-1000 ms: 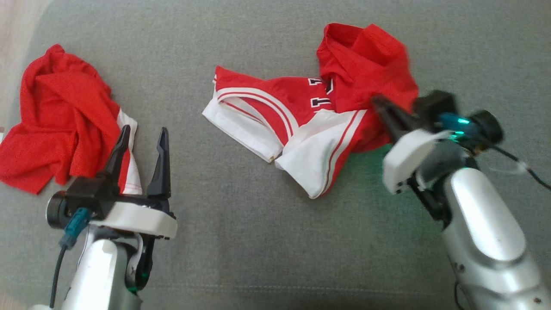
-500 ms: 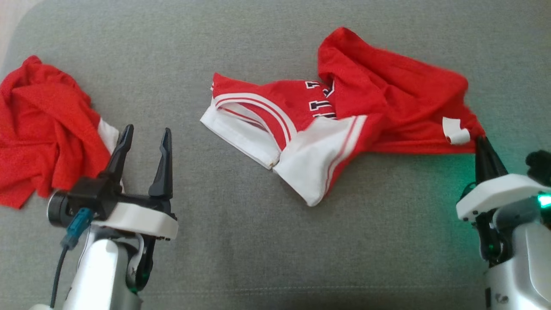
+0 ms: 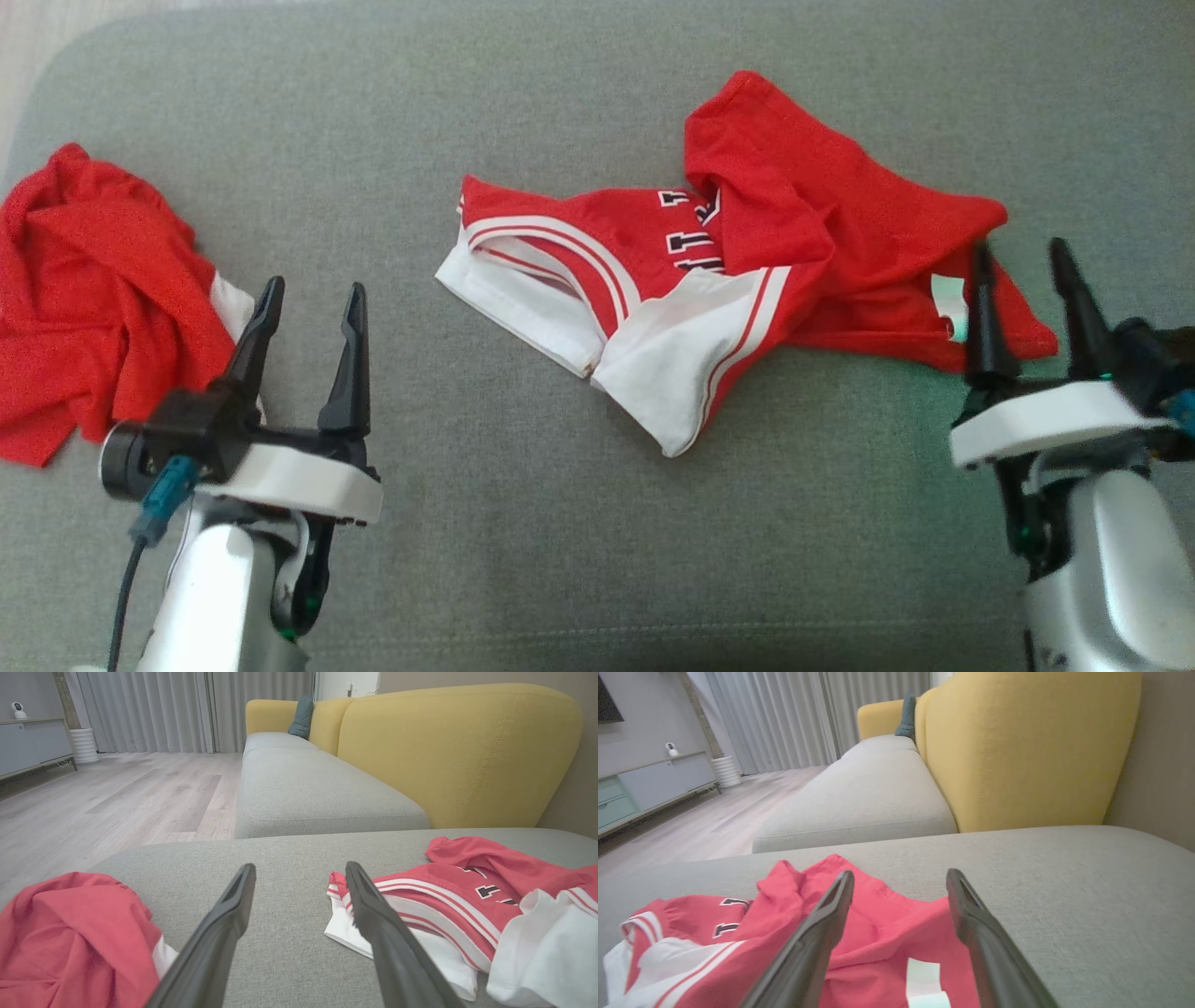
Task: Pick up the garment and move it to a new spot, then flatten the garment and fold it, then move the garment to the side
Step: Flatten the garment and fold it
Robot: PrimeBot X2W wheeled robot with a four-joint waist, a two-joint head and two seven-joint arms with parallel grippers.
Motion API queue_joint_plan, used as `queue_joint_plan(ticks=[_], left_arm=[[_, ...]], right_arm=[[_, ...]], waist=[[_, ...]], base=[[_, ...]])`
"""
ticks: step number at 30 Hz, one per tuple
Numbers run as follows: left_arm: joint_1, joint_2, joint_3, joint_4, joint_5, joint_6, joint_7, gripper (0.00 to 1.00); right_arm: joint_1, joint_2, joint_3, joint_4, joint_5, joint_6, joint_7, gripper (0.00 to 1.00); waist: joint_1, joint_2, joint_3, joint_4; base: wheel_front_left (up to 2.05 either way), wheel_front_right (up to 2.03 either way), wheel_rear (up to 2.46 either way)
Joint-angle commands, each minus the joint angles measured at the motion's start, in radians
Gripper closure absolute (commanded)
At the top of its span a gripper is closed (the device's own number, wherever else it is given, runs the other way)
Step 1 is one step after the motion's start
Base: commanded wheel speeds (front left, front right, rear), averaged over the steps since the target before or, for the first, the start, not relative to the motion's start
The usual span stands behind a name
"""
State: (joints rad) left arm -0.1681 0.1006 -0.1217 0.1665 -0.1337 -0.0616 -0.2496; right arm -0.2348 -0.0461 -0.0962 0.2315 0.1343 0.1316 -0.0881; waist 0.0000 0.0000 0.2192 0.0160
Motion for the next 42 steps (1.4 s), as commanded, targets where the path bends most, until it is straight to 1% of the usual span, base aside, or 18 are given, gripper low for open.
queue_joint_plan(ticks=[1,6,12,24,28,31,33,37,42], left_arm=[[-0.013,0.012,0.035,-0.029,0.007,0.001,-0.012,0.00],[0.018,0.010,0.036,-0.034,0.011,0.006,-0.012,0.00],[0.037,0.014,0.034,-0.035,0.017,0.009,-0.012,0.00],[0.046,0.014,0.023,-0.033,0.018,0.009,-0.012,0.00],[0.045,0.010,-0.001,-0.037,0.021,0.000,-0.012,0.00],[0.039,0.003,-0.039,-0.046,0.017,-0.015,0.006,0.00],[0.035,-0.006,-0.078,-0.051,0.005,-0.029,0.037,0.00],[0.024,-0.022,-0.187,-0.051,-0.026,-0.054,0.108,0.00],[0.001,-0.033,-0.318,-0.015,-0.082,-0.066,0.178,0.00]], right_arm=[[0.015,-0.004,0.040,-0.052,-0.009,-0.001,-0.007,0.00],[0.074,-0.004,0.106,-0.162,-0.026,-0.001,0.030,0.00],[0.143,-0.004,0.125,-0.246,-0.006,-0.001,0.071,0.00],[0.164,-0.004,0.132,-0.277,0.002,-0.001,0.097,0.00],[0.163,-0.004,0.133,-0.278,0.004,-0.001,0.100,0.00],[0.159,-0.004,0.135,-0.280,0.004,-0.001,0.105,0.00],[0.156,-0.004,0.139,-0.280,0.004,-0.001,0.107,0.00],[0.148,-0.004,0.146,-0.280,0.004,-0.001,0.109,0.00],[0.135,-0.004,0.159,-0.277,0.007,-0.001,0.108,0.00]], waist=[[0.0000,0.0000,-0.011,-0.002],[0.0000,0.0000,-0.041,-0.003],[0.0000,0.0000,-0.059,0.001],[0.0000,0.0000,-0.067,0.006],[0.0000,0.0000,-0.065,0.008],[0.0000,0.0000,-0.057,0.006],[0.0000,0.0000,-0.049,0.003],[0.0000,0.0000,-0.027,-0.008],[0.0000,0.0000,-0.002,-0.031]], base=[[0.00,0.00,0.00],[0.00,0.00,0.00],[0.00,0.00,0.00],[0.00,0.00,0.00],[0.00,0.00,0.00],[0.00,0.00,0.00],[0.00,0.00,0.00],[0.00,0.00,0.00],[0.00,0.00,0.00]])
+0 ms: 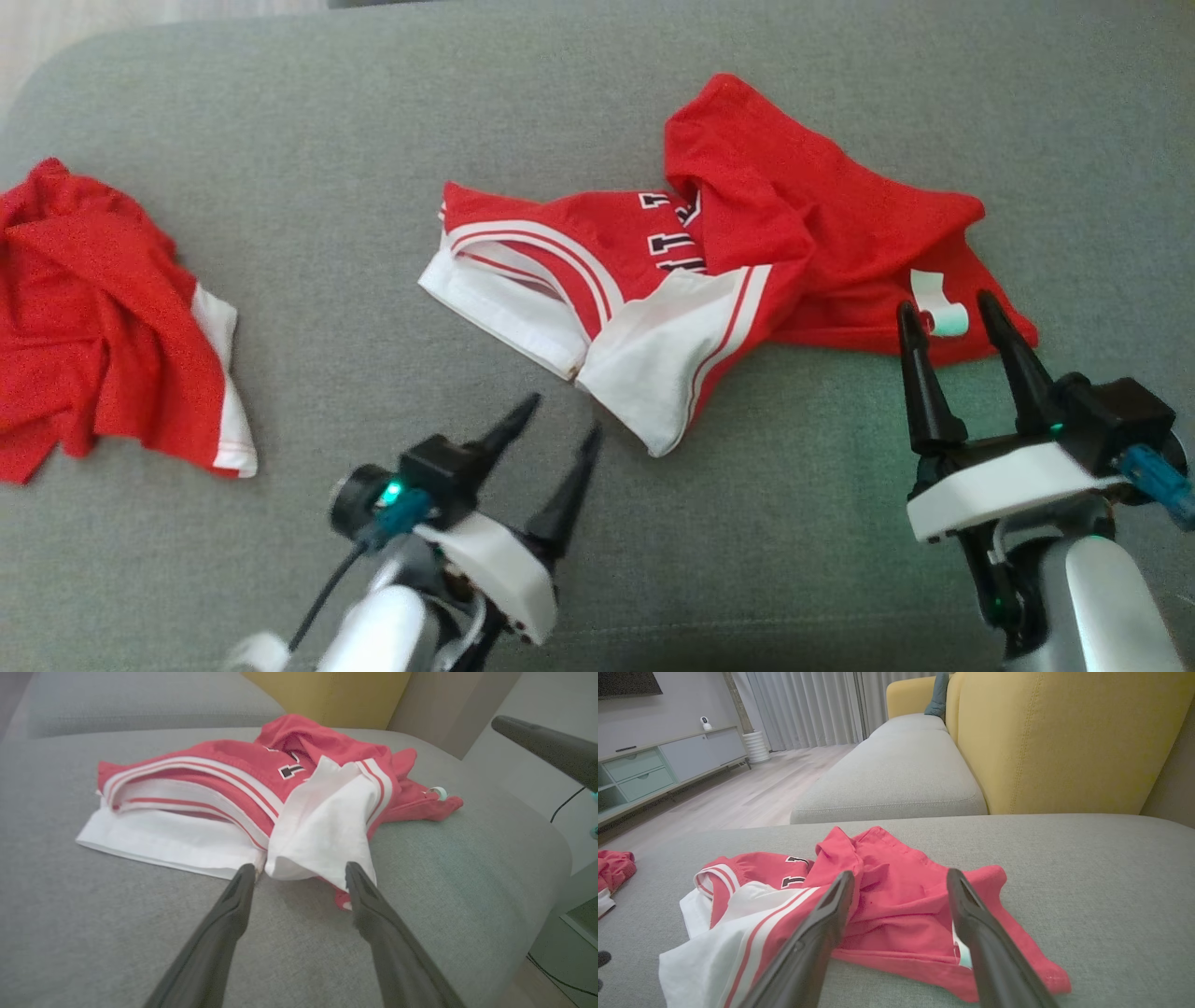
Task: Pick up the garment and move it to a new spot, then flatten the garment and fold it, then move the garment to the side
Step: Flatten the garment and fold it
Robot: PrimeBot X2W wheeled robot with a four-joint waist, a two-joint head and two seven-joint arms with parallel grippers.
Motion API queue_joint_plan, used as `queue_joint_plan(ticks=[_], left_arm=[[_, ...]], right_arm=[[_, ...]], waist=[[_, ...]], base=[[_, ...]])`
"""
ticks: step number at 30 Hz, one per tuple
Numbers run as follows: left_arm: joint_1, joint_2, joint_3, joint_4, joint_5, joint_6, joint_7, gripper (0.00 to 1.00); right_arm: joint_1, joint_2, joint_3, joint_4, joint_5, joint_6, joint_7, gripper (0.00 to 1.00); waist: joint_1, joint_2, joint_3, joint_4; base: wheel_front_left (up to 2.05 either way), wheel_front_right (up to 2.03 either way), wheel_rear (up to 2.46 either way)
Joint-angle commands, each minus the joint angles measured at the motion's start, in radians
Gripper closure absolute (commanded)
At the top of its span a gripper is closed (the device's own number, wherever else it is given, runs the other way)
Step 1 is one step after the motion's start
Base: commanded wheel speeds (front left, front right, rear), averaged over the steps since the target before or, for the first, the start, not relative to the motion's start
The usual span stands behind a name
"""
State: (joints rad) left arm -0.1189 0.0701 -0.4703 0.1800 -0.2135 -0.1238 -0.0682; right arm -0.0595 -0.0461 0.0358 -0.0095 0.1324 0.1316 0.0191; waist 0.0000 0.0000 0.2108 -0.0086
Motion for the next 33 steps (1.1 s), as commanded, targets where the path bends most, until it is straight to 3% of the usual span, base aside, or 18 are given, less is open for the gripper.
queue_joint_plan(ticks=[1,13,14,15,23,33], left_arm=[[-0.056,-0.003,0.010,-0.020,-0.011,-0.004,0.002,0.00],[-0.147,-0.013,-0.077,0.129,-0.161,-0.007,0.001,0.00],[-0.155,-0.013,-0.080,0.134,-0.162,-0.007,-0.010,0.44],[-0.161,-0.013,-0.078,0.138,-0.163,-0.007,-0.024,0.97],[-0.203,0.025,-0.034,0.115,-0.139,0.017,-0.128,1.00],[-0.249,0.124,0.076,-0.046,-0.084,0.100,-0.179,1.00]], right_arm=[[-0.043,-0.004,0.028,-0.035,0.009,-0.001,0.000,0.00],[-0.054,-0.004,0.032,-0.020,0.029,-0.001,-0.013,0.00],[-0.054,-0.004,0.032,-0.019,0.031,-0.001,-0.014,0.00],[-0.055,-0.004,0.031,-0.019,0.033,-0.001,-0.015,0.00],[-0.052,-0.004,0.020,-0.012,0.049,-0.001,-0.021,0.00],[-0.046,-0.004,0.010,-0.002,0.058,-0.001,-0.027,0.00]], waist=[[0.0000,0.0000,0.012,-0.011],[0.0000,0.0000,0.043,-0.057],[0.0000,0.0000,0.044,-0.059],[0.0000,0.0000,0.045,-0.061],[0.0000,0.0000,0.046,-0.059],[0.0000,0.0000,0.031,-0.046]], base=[[0.00,0.00,0.00],[0.00,0.00,0.00],[0.00,0.00,0.00],[0.00,0.00,0.00],[0.00,0.00,0.00],[0.00,0.00,0.00]])
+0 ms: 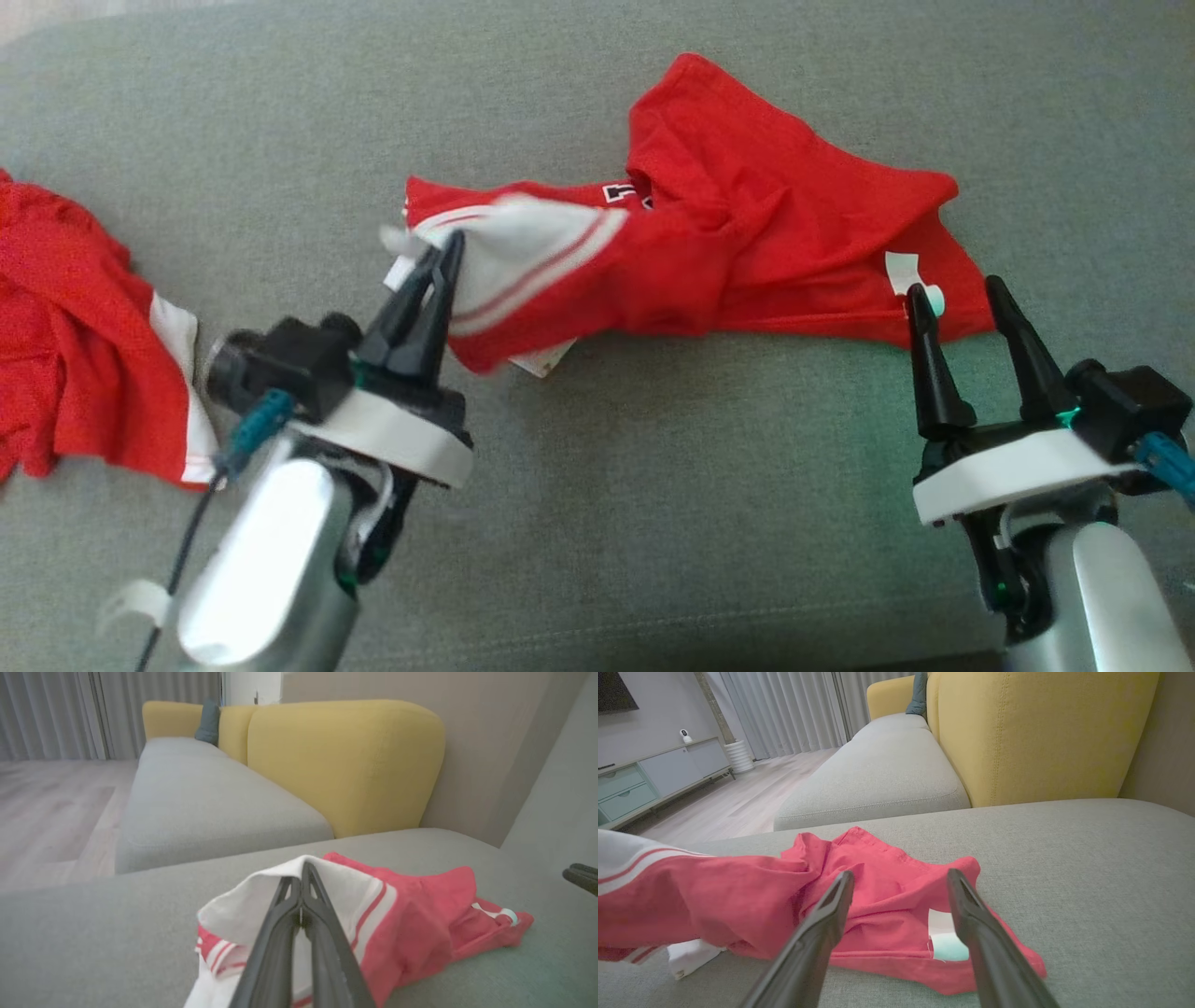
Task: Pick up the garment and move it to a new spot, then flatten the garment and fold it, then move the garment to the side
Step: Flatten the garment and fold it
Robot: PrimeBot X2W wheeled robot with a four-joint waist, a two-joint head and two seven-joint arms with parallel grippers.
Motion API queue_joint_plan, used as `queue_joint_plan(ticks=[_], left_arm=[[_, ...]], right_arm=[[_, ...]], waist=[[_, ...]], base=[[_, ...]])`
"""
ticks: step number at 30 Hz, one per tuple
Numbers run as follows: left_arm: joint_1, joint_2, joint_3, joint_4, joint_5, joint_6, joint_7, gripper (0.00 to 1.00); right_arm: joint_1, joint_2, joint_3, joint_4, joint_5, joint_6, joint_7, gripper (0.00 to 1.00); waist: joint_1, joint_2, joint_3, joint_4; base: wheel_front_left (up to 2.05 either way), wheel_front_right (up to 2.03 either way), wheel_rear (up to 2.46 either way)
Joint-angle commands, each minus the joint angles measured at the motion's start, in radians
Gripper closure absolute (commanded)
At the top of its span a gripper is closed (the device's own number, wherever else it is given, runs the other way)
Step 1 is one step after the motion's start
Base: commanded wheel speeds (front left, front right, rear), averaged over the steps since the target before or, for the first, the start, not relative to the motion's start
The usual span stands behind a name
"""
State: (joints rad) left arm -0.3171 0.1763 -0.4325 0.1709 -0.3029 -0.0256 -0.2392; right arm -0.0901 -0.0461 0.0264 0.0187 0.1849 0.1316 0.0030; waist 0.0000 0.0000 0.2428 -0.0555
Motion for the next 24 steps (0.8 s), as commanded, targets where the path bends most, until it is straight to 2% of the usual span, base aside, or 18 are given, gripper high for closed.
queue_joint_plan(ticks=[1,14,19,24], left_arm=[[-0.057,0.027,0.044,-0.048,0.012,0.006,-0.008,1.00],[-0.214,0.083,0.080,-0.043,0.033,0.003,0.011,1.00],[-0.372,0.115,0.130,0.048,0.017,-0.012,0.030,1.00],[-0.532,0.141,0.161,0.215,-0.005,-0.038,0.059,1.00]], right_arm=[[-0.016,-0.004,0.019,-0.030,0.007,-0.001,-0.011,0.00],[-0.029,-0.004,0.037,-0.022,0.015,-0.001,-0.014,0.00],[-0.046,-0.004,0.049,-0.027,0.014,-0.001,-0.015,0.00],[-0.066,-0.004,0.067,-0.026,0.018,-0.001,-0.024,0.00]], waist=[[0.0000,0.0000,-0.002,0.002],[0.0000,0.0000,0.012,-0.015],[0.0000,0.0000,0.051,-0.040],[0.0000,0.0000,0.102,-0.078]], base=[[0.00,0.00,0.00],[0.00,0.00,0.00],[0.00,0.00,0.00],[0.00,0.00,0.00]])
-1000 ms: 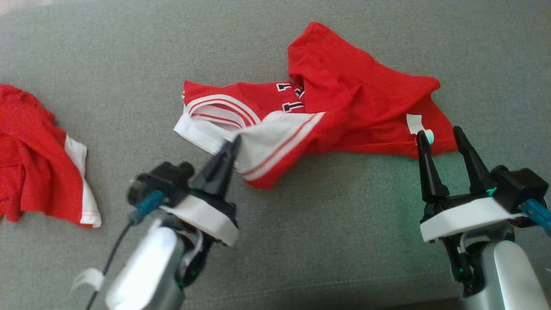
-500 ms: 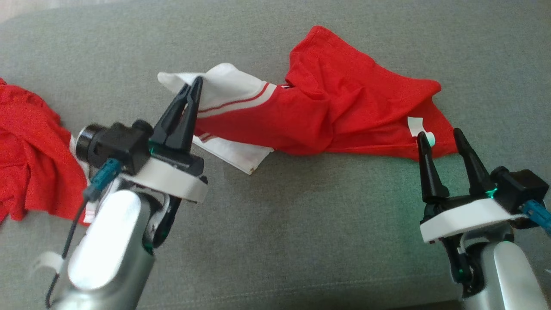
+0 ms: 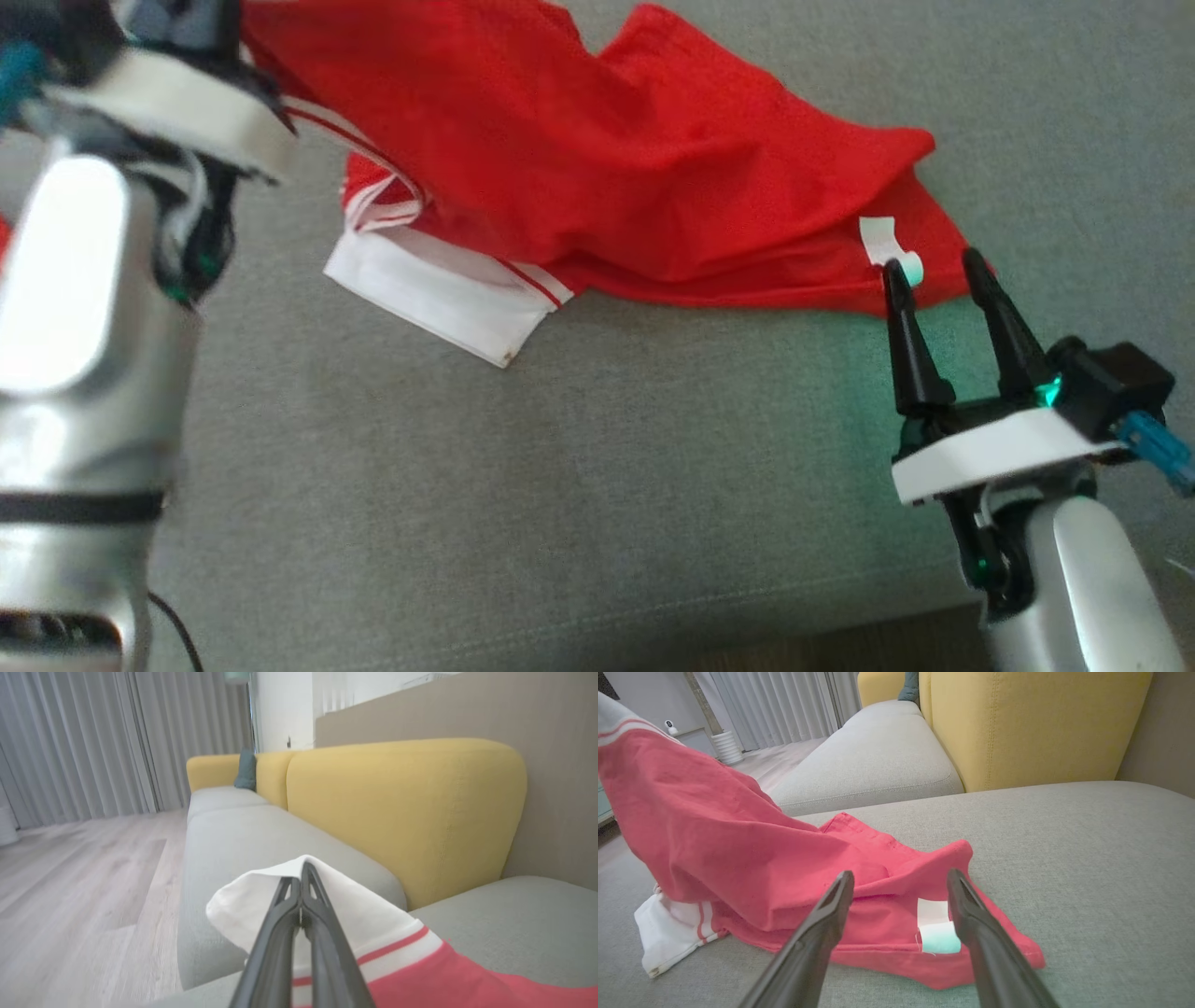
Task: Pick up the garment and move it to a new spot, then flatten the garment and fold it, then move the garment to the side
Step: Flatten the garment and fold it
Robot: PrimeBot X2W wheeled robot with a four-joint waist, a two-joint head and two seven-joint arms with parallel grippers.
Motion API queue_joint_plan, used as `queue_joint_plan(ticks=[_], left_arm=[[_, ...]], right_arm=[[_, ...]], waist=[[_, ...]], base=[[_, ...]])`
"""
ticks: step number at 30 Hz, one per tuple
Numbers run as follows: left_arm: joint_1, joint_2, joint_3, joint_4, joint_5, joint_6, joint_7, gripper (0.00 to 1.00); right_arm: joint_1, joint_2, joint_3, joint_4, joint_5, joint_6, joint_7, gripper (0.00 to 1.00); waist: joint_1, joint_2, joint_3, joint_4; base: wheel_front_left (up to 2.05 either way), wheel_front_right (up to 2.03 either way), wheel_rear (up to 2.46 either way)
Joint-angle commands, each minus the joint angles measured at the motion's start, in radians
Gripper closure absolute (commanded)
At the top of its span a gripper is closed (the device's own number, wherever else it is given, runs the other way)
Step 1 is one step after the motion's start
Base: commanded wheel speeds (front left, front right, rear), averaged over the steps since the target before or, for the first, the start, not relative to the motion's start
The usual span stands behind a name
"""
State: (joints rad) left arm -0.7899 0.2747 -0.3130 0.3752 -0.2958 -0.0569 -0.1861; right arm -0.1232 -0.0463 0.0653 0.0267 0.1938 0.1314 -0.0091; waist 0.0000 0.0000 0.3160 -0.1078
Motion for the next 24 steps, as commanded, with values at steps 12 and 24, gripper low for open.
queue_joint_plan(ticks=[12,24], left_arm=[[-0.234,0.063,0.052,0.451,-0.099,-0.064,-0.009,0.29],[-0.065,0.064,0.129,0.378,-0.111,0.030,-0.075,0.00]], right_arm=[[-0.073,-0.004,0.062,-0.002,0.029,-0.001,-0.052,0.00],[-0.078,-0.004,0.041,0.009,-0.015,-0.001,-0.046,0.00]], waist=[[0.0000,0.0000,0.099,-0.092],[0.0000,0.0000,0.045,-0.031]], base=[[0.00,0.00,0.00],[0.00,0.00,0.00]])
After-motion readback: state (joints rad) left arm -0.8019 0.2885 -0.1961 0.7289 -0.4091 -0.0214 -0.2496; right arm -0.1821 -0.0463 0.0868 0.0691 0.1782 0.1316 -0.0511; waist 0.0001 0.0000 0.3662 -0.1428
